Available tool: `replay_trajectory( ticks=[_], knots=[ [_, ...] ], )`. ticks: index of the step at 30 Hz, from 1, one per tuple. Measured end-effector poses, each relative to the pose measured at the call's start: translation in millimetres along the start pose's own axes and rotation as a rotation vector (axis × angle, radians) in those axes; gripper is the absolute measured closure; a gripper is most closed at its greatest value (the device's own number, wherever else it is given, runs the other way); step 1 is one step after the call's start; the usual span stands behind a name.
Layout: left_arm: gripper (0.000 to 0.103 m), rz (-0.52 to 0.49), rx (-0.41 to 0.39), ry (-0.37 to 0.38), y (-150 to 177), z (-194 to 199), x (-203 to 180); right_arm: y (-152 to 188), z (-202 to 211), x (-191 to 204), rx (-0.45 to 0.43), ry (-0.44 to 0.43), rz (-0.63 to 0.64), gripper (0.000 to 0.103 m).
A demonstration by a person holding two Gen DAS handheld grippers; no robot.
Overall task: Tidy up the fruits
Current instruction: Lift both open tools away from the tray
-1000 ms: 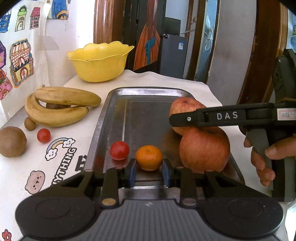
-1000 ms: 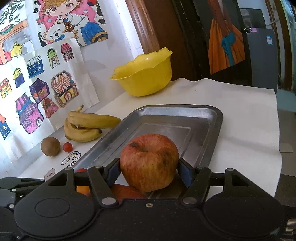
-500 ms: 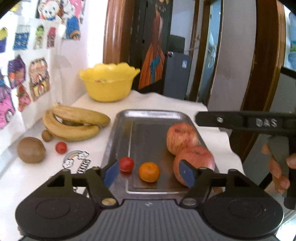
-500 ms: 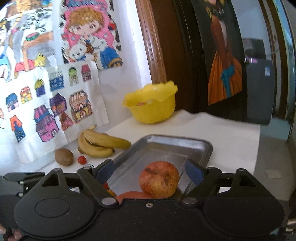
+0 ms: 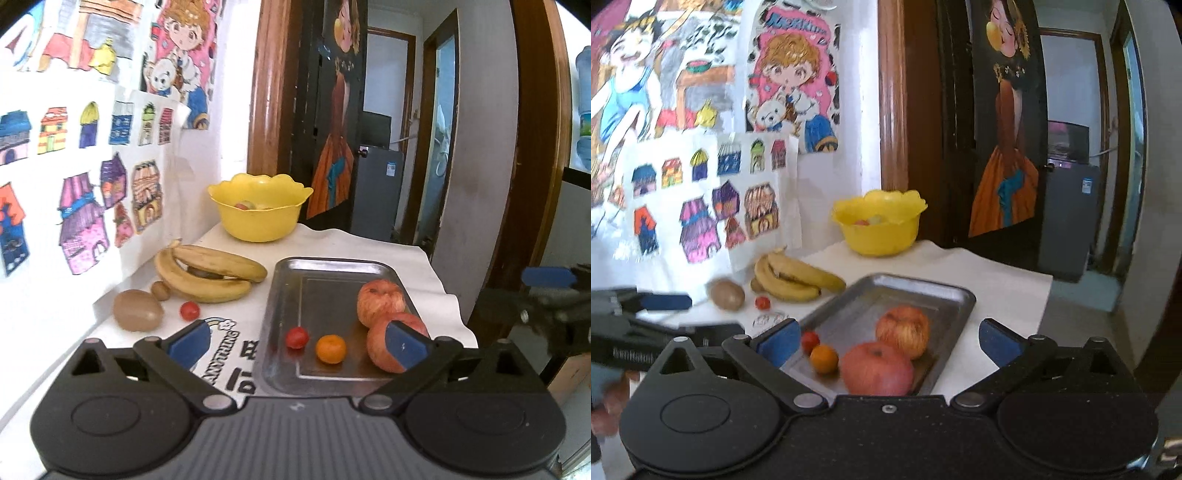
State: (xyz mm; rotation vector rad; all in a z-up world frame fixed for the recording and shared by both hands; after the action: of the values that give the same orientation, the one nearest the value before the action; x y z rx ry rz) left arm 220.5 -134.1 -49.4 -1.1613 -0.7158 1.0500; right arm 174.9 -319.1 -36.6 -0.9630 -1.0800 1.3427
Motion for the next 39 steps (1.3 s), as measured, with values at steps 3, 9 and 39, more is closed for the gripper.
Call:
replay_trajectory(
  ticks=[3,9,39],
  knots=[
    [0.000,0.004,-0.008,-0.007,3,15,7,7,17,13,0.015,0.019,0.001,0.001],
    [0.000,0.012,-0.009,-0.028,11,42,25,17,47,35,0.022,0.058,-0.009,0.001],
    [0.000,-0.024,0.006,-0.263,9,112,155,-92,61,189,-0.033,-0.325,0.067,0.001]
  ],
)
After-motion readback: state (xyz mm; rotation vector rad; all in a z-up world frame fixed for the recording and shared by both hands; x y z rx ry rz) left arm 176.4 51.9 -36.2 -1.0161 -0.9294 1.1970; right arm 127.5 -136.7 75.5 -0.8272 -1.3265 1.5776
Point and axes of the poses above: each gripper's, at about its wrist camera, not at the fingertips, and z roughly against the way its jaws point, x to its left, y to its underside, the point moved 10 cm from there along -z, roughly the way its jaws point, and after that the axes turned 10 degrees about -x, right-handed, at the moved point
